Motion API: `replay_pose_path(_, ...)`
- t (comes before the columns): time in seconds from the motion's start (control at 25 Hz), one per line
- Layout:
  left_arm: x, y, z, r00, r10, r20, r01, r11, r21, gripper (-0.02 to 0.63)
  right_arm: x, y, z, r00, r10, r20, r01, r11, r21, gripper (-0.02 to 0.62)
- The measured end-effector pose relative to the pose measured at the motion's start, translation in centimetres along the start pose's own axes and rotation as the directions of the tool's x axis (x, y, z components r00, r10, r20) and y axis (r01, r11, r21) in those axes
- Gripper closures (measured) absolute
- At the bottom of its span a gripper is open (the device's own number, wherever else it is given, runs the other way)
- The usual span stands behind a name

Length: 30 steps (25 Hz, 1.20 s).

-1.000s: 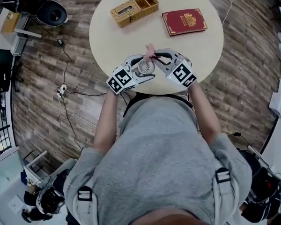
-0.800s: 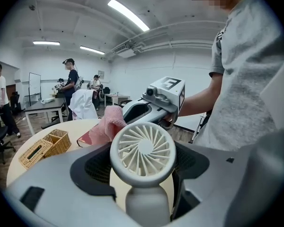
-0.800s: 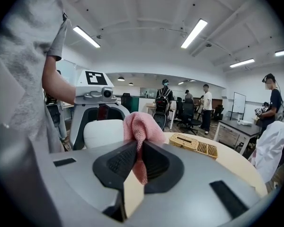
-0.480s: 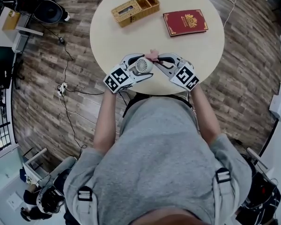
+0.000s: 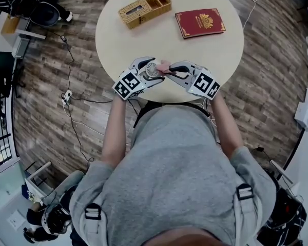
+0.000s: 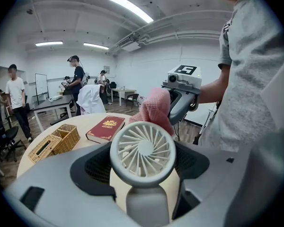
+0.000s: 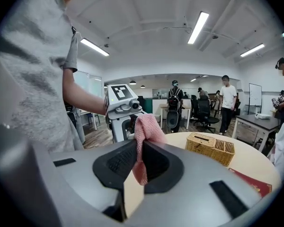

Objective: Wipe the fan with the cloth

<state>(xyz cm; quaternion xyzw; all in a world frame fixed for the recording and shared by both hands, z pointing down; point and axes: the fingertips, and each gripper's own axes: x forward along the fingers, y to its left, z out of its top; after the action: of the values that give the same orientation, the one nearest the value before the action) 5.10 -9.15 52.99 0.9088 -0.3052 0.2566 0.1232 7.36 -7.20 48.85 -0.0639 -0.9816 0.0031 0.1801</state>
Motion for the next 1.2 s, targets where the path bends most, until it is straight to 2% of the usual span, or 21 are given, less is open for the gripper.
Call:
replay_pose_path(0.16, 1.0, -0.6, -0.2, 1.000, -0.024, -0.014, 0.024, 1.000, 0.007, 0.224, -0.1, -0.4, 0.2, 1.000, 0.015, 0.021, -0.015, 1.000, 0.001, 0.554)
replay_pose_path(0.44, 1.0, -2.9, 1.3, 0.990, -0.138, 0.017, 0.138, 0.990, -0.005, 0.224, -0.4, -2.5, 0.2, 0.999, 0.027, 0.043, -0.028, 0.999, 0.016, 0.555)
replay_pose_path(0.64, 1.4, -3.5, 1.6, 0.989, -0.146, -0.007, 0.146, 0.988, 0.044, 0.224, -0.2, -3.6, 0.4, 0.997, 0.050, 0.055, -0.053, 0.998, 0.043, 0.555)
replay_pose_path(0.84, 1.9, -4.2, 1.7, 0.987, -0.160, -0.027, 0.162, 0.985, 0.060, 0.224, 0.3, -4.2, -0.2, 0.998, 0.047, 0.040, -0.048, 0.998, 0.038, 0.555)
replay_pose_path(1.2, 1.3, -4.0, 2.8, 0.987, -0.151, 0.046, 0.150, 0.988, 0.030, 0.223, -0.8, -4.3, -1.6, 0.999, 0.029, 0.045, -0.033, 0.996, 0.078, 0.555)
